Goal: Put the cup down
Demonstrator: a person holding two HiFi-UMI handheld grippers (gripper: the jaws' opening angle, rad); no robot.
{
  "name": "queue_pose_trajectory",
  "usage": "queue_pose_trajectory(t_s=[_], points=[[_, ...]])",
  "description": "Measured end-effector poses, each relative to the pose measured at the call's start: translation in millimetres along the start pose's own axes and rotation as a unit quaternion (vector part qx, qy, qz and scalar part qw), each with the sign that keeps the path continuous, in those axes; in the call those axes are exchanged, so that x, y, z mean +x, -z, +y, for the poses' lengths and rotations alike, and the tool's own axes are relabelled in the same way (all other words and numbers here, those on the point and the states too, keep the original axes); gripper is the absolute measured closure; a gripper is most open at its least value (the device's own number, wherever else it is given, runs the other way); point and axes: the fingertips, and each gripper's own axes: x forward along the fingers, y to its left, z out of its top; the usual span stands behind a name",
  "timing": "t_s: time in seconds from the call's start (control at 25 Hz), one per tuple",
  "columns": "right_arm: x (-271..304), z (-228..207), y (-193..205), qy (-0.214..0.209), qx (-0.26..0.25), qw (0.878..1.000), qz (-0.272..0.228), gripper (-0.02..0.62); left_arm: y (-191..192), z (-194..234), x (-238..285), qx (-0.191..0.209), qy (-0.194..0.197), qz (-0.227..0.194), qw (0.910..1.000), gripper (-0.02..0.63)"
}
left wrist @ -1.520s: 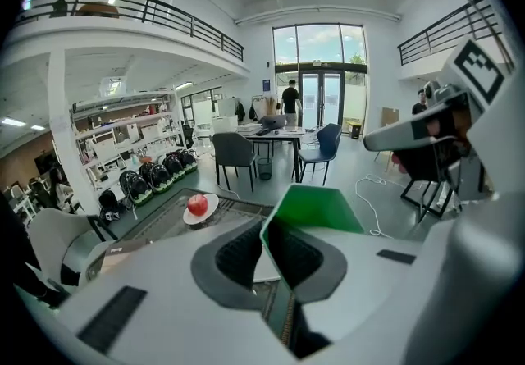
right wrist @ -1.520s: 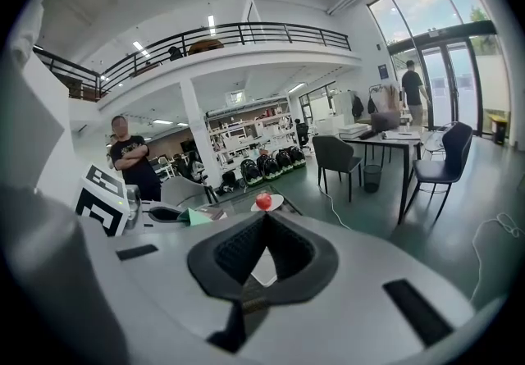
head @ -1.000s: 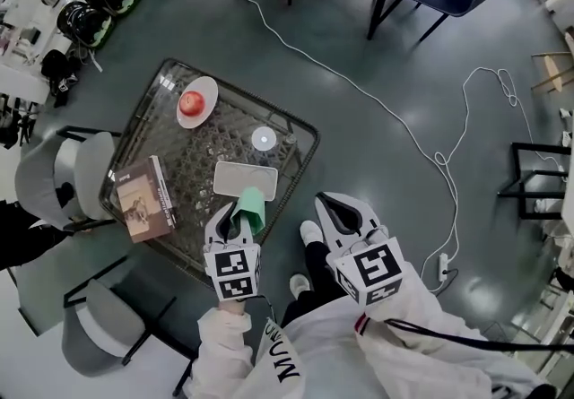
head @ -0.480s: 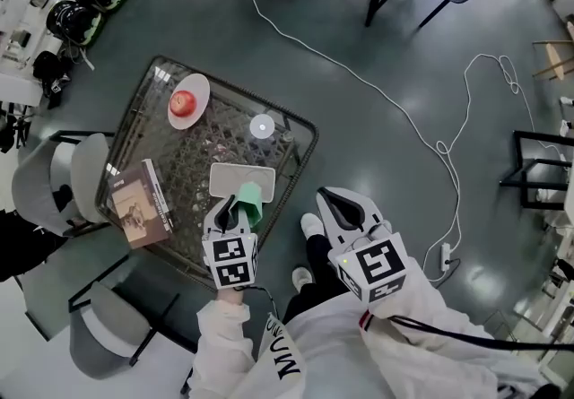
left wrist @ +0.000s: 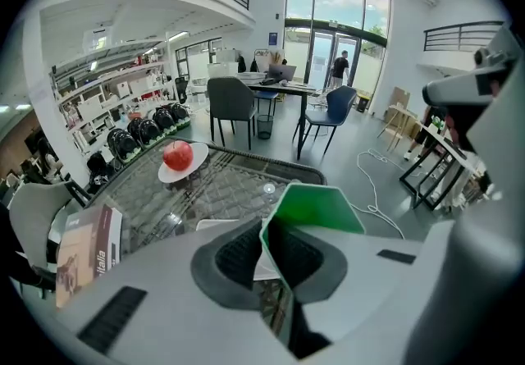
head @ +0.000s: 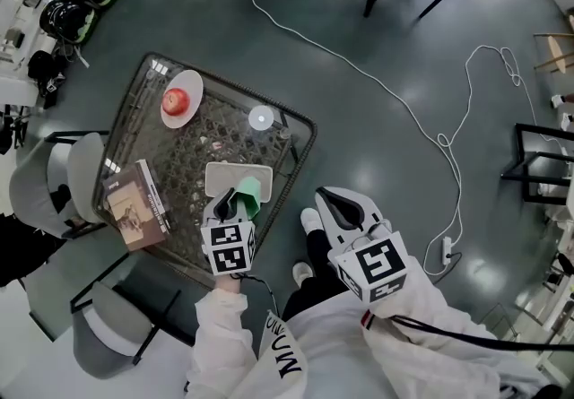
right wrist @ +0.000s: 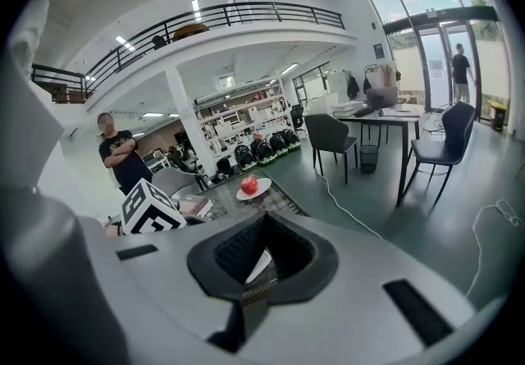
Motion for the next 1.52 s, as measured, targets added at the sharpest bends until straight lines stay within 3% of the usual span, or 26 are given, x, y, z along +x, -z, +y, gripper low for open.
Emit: queue_pose_trajectory(t_s=[1.52], points=[[8.7, -30.8, 17.6, 0.004, 0.049, 0.999, 0.023, 0.591, 22.0, -2.7, 54.1, 0.040, 0.036, 0.118, 0.9915, 0.572]])
